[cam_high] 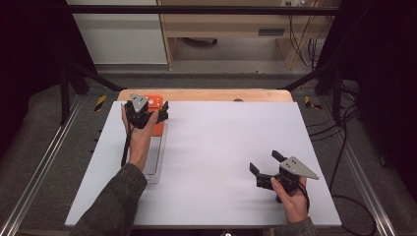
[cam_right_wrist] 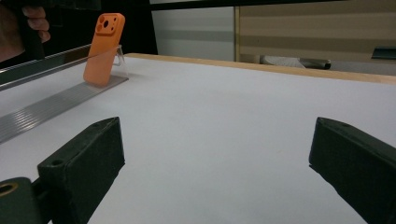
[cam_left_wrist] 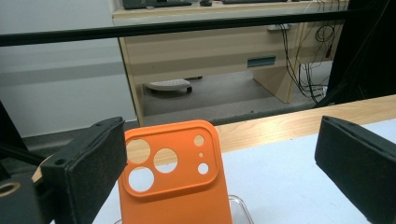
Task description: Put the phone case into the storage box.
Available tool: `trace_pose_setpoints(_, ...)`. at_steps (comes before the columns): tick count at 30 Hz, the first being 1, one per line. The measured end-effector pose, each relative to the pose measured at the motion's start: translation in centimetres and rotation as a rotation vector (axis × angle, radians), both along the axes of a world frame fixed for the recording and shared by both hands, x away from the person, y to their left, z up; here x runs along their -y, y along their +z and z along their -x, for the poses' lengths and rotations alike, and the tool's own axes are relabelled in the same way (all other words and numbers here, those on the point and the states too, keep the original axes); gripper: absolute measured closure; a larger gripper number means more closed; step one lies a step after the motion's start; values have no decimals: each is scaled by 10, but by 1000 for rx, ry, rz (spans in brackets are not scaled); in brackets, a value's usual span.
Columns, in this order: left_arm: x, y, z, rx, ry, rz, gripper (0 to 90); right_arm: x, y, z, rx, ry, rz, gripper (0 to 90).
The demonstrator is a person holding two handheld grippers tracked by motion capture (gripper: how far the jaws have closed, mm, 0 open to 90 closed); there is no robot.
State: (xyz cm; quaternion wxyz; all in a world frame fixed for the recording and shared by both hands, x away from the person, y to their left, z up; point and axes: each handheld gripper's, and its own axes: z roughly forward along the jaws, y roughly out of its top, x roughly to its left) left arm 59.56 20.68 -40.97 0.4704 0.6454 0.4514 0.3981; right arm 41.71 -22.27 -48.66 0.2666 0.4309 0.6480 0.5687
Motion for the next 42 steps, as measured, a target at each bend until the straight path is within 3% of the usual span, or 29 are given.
trace_pose_setpoints(17,4,5,13,21,-62,-2,22,0,0,0,-1,1,2,34)
trace_pose_setpoints(29,12,9,24,51,-108,-44,16,0,0,0,0,1,3,34)
trace_pose_setpoints(42,22,17,41,74,-180,-36,16,-1,0,1,1,1,5,34)
